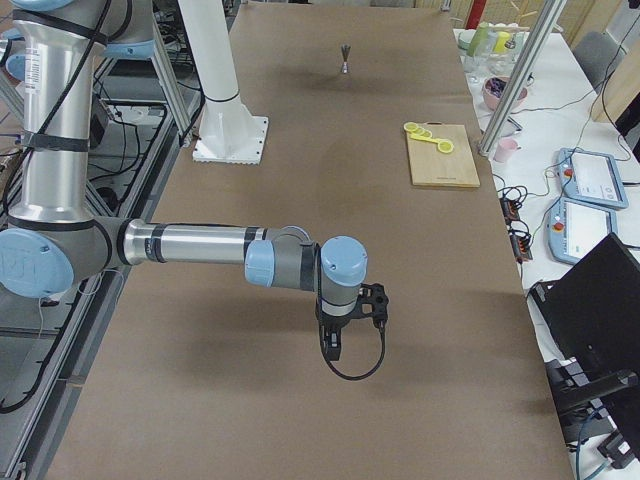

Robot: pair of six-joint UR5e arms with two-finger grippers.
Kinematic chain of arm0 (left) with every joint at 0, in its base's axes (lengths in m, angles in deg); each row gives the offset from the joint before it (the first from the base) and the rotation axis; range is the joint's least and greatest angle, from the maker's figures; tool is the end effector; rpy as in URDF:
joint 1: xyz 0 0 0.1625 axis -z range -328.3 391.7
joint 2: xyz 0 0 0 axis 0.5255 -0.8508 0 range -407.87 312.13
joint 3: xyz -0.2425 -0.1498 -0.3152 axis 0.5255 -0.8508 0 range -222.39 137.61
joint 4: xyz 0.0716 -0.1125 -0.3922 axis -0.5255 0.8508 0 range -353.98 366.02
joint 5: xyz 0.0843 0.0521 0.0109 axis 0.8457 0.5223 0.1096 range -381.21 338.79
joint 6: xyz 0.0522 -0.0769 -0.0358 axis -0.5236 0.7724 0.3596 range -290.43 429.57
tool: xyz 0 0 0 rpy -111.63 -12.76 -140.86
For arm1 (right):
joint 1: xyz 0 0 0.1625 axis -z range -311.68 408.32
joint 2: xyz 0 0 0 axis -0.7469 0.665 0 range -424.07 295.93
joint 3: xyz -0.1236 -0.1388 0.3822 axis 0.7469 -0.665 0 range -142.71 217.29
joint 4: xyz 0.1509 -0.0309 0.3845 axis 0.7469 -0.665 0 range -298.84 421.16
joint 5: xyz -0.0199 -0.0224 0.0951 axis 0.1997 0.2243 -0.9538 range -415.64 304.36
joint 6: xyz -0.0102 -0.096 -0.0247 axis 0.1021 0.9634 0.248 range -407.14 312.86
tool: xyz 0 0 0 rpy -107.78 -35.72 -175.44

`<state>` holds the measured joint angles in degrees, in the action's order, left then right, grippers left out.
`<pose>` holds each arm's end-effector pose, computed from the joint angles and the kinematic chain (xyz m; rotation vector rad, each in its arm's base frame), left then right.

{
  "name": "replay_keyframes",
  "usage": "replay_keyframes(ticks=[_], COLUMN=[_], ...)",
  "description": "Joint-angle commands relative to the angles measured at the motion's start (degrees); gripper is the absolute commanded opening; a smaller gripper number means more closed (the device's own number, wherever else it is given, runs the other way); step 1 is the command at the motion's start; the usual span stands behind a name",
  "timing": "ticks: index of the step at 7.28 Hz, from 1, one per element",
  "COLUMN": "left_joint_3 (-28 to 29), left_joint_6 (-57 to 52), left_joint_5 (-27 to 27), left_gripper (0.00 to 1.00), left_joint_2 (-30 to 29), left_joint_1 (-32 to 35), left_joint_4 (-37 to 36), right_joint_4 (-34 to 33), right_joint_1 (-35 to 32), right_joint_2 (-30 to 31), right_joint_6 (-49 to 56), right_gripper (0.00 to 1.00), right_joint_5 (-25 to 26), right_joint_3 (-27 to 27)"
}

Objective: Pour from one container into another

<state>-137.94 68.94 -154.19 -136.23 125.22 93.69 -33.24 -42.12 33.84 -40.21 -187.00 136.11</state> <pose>-0.0948 -0.4759 0.6306 0.0532 0.7487 -0.0379 0.0707 -0.4281 0.6580 -0.0118 -0.7241 -0.0862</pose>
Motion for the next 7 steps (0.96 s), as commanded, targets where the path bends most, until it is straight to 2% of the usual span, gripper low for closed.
replay_keyframes(ticks=[1,7], left_joint_3=[-0.1,-0.3], left_joint_6=[0.1,0.5], left_joint_5=[0.0,-0.2], left_gripper=[0.99,0.99], left_joint_2=[0.0,-0.8], left_joint_1=[0.0,0.0], left_joint_4=[0.1,2.7], right_joint_4=[0.0,0.0], right_joint_1=[0.0,0.0], right_joint_2=[-0.1,-0.3], right_joint_6=[-0.1,-0.2], right_gripper=[1.0,1.0], right_joint_5=[0.0,0.0], right_joint_3=[0.0,-0.4])
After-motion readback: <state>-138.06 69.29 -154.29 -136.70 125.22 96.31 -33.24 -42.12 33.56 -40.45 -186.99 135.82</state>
